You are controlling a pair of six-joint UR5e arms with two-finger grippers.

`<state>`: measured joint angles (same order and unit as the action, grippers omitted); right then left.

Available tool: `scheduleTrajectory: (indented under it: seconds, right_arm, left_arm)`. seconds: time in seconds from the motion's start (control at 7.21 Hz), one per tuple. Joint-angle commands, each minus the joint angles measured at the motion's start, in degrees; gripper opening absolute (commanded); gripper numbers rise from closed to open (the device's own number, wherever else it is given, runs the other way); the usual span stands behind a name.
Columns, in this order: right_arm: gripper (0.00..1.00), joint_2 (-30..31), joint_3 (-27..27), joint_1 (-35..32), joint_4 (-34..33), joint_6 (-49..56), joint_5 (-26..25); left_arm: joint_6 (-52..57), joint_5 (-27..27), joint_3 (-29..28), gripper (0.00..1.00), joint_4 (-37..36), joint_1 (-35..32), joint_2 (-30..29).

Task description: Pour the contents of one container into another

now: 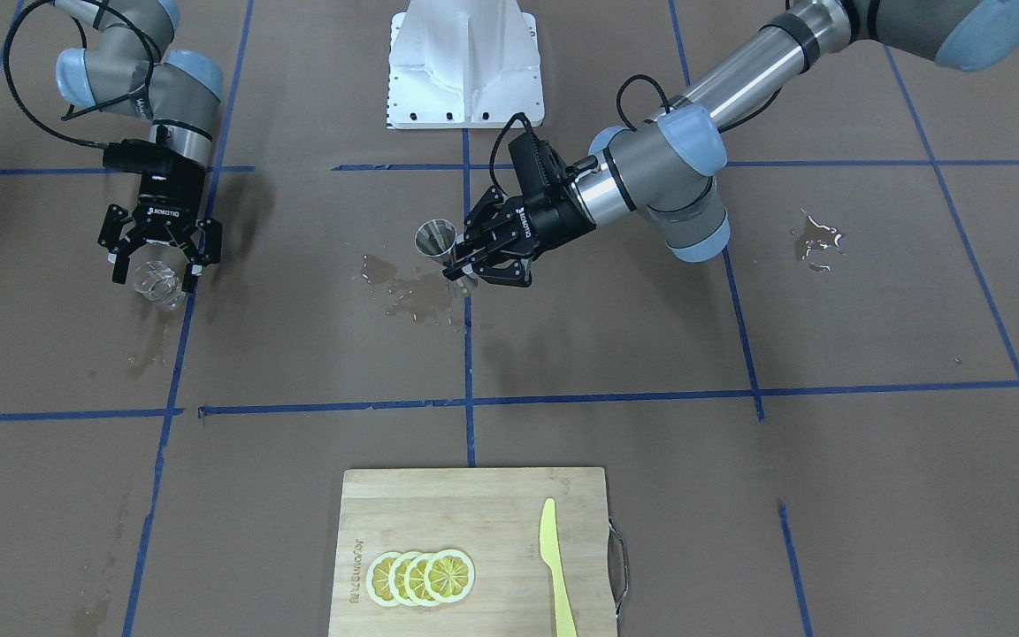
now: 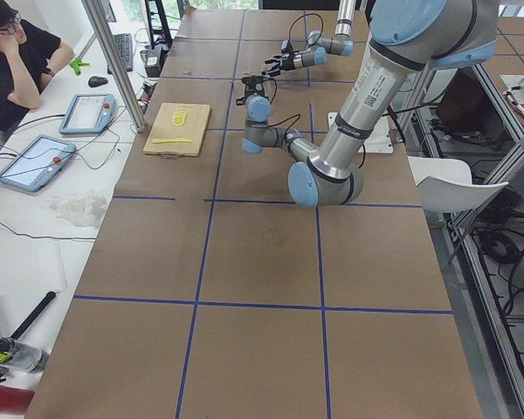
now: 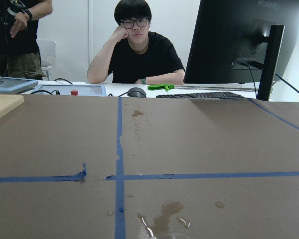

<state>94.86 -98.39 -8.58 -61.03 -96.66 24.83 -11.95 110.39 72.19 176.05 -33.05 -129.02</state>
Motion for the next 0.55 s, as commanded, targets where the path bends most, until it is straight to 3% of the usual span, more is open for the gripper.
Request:
scheduleTrajectory:
  seconds: [0.0,0.42]
  right_arm:
    - [0.98,-0.1,1.5,0.1,0.0,0.0,-0.1]
    - [0.93,-0.1,1.9,0.4,0.0,0.0,-0.1]
  left_arm:
    - [0.0,0.0,0.0,0.00,0.0,0.0,0.0]
    - [0.0,0.0,0.1,0.00,0.0,0.0,0.0]
